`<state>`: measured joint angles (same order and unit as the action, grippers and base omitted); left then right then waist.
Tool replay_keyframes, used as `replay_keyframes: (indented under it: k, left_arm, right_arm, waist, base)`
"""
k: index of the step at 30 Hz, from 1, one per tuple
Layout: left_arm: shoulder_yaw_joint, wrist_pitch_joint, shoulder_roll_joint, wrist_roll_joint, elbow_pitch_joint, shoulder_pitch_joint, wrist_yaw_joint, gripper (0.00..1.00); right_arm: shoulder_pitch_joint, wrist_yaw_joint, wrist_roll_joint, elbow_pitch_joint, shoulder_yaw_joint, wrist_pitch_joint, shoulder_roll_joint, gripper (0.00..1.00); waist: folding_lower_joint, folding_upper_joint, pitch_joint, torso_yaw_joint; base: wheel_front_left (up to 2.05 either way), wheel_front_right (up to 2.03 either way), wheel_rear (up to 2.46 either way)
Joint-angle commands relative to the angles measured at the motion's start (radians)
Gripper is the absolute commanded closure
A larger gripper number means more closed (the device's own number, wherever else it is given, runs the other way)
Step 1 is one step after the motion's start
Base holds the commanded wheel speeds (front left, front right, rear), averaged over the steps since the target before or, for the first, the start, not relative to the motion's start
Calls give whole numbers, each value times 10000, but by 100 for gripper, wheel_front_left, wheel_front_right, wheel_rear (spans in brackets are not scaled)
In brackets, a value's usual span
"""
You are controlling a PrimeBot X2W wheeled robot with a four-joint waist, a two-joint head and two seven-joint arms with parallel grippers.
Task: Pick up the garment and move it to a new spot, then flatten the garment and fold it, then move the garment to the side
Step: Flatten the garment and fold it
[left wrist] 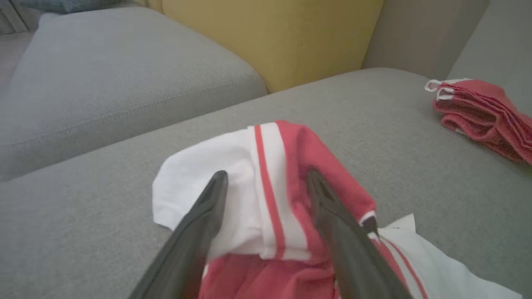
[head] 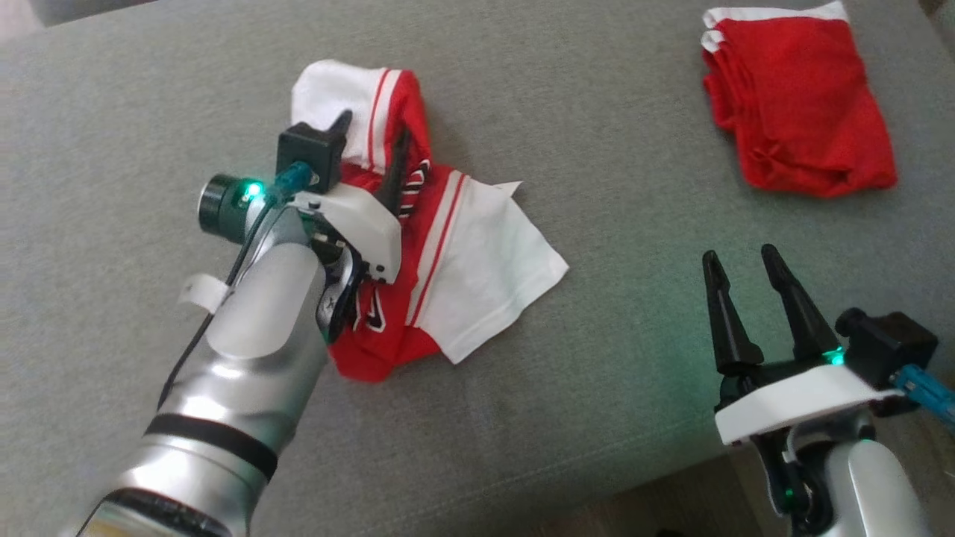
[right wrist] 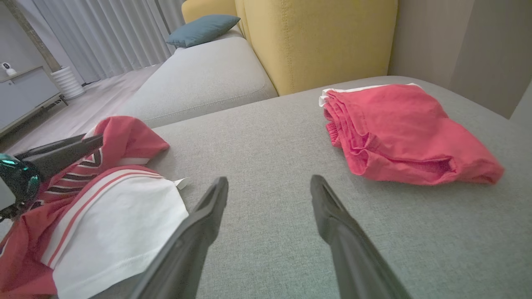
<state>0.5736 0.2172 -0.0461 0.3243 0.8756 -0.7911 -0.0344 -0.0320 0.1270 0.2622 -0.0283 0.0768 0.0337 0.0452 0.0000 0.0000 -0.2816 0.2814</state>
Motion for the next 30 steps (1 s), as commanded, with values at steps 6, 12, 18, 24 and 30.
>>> replay_keyframes:
  k: [6, 12, 18, 24, 30]
  left_arm:
    - [-333, 432, -98, 68, -1156, 184, -311, 0]
    - [-1130, 443, -653, -216, -4035, 1970, -999, 0]
    - [-2298, 444, -1171, -520, -6677, 4140, -1793, 0]
    - [-2869, 445, -1415, -809, -7974, 5666, -2009, 0]
    - [-3075, 445, -1539, -1032, -8421, 6286, -2043, 0]
  right_arm:
    - [-301, 37, -376, -413, 23, -75, 51, 0]
    - [-283, 37, -672, -560, -111, 51, 51, 0]
    - [-252, 37, -910, -596, -223, 128, 51, 0]
    - [-60, 37, -1052, -650, -363, 255, 75, 0]
    - [52, 37, -1101, -730, -403, 372, 119, 0]
  waist:
    - [0, 0, 243, -744]
    - [0, 0, 475, -1492]
    - [0, 0, 762, -2044]
    - [0, 0, 1006, -2395]
    - [0, 0, 1098, -2507]
  base:
    - [0, 0, 0]
    - [0, 0, 0]
    - [0, 0, 0]
    - [0, 0, 0]
    - [0, 0, 0]
